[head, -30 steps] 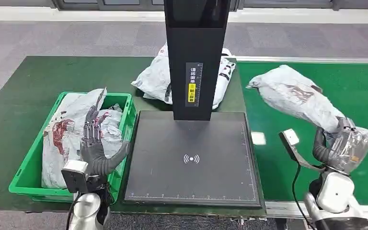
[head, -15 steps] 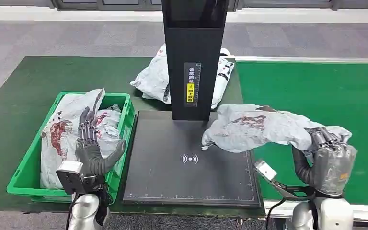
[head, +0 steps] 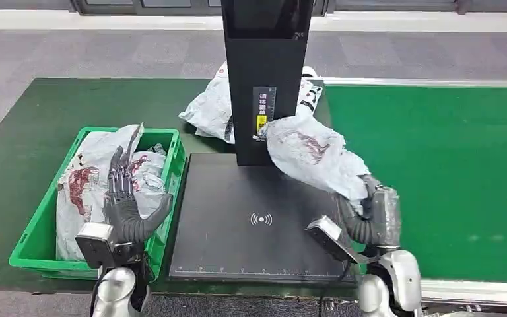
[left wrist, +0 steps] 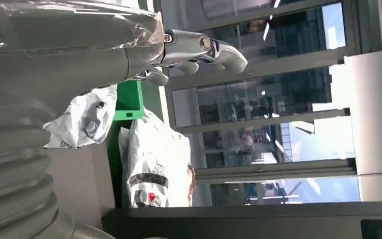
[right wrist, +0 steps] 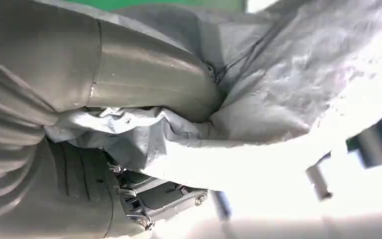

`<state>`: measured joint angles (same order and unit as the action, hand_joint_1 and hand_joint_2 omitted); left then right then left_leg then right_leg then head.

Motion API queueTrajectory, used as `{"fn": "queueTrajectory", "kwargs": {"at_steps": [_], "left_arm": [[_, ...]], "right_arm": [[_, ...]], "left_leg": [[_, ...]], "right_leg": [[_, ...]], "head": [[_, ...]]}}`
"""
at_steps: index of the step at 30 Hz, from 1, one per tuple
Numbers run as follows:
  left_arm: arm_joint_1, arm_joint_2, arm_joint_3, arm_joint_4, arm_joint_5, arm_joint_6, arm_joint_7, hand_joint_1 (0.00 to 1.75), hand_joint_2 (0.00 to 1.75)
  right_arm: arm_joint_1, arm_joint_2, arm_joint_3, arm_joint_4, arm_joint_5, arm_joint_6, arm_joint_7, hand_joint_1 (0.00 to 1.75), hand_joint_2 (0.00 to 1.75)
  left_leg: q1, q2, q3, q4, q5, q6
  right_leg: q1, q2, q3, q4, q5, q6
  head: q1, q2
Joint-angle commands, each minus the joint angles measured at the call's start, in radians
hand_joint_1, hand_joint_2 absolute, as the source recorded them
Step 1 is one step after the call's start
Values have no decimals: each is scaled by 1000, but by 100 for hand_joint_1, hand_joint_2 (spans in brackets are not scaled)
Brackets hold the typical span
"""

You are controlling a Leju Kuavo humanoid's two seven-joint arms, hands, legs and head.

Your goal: Moved the parcel from conveyor to table for the left to box.

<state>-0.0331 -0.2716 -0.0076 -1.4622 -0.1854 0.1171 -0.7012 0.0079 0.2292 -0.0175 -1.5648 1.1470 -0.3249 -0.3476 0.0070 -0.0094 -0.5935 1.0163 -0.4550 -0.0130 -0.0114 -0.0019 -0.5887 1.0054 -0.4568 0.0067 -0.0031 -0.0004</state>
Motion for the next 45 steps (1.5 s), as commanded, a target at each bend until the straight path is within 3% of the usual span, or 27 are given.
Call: {"fn": "queueTrajectory", "kwargs": {"at_steps": [1,10,18,19,28,29,30,31,32,37,38,45], "left_arm": [[28,-14,29,23,-7,0,3,0,175],[45,-19,36,7,-16,12,3,0,175],[20,-8,21,42,-12,4,3,0,175],[19,-8,21,43,-12,4,3,0,175],[18,-7,20,45,-11,4,3,0,175],[18,-7,20,45,-11,4,3,0,175],[17,-7,20,49,-9,0,3,0,175],[14,-7,19,53,-10,-1,3,0,175],[10,-8,18,58,-11,-4,3,0,175],[10,-8,18,58,-11,-3,3,0,175],[6,-10,18,66,-15,-3,3,0,175],[-4,-17,18,80,-23,-10,3,0,175]], "right_arm": [[-62,-89,148,196,-35,59,-9,175,175],[-122,-101,117,314,-64,54,-10,175,175],[-124,-112,161,401,-131,180,-94,173,175],[-124,-112,163,408,-131,181,-94,115,175],[-127,-115,170,417,-131,191,-101,115,175],[-127,-115,170,417,-131,191,-101,94,175],[-126,-122,181,425,-137,220,-110,91,175],[-125,-124,186,435,-136,228,-110,42,175],[-124,-126,191,449,-133,235,-109,24,175],[-121,-126,191,450,-134,234,-109,24,175],[-123,-129,195,462,-119,227,-98,0,175],[-100,-121,153,391,-188,243,-136,0,175]], "left_leg": [[0,4,4,-2,-1,0],[0,5,5,-3,0,1],[0,2,3,-2,0,0],[0,3,5,-3,0,0],[0,2,3,-2,0,1],[0,2,2,-2,0,0],[0,1,2,-1,0,0],[0,2,4,-3,0,1],[0,2,3,-2,0,1],[0,2,2,-2,0,0],[0,1,2,-1,0,0],[0,1,3,-2,0,1]], "right_leg": [[0,4,3,-2,1,0],[-1,4,4,-4,2,0],[-1,2,2,-2,0,0],[0,3,4,-4,1,0],[0,2,3,-3,1,0],[-1,2,2,-2,1,0],[0,1,1,-2,0,0],[-1,2,3,-3,1,0],[0,2,2,-3,1,0],[0,2,2,-2,1,0],[0,1,2,-2,1,0],[0,1,3,-3,1,0]], "head": [[0,0],[0,0],[0,0],[0,0],[0,0],[0,0],[0,0],[0,0],[0,0],[0,0],[0,0],[0,0]]}}
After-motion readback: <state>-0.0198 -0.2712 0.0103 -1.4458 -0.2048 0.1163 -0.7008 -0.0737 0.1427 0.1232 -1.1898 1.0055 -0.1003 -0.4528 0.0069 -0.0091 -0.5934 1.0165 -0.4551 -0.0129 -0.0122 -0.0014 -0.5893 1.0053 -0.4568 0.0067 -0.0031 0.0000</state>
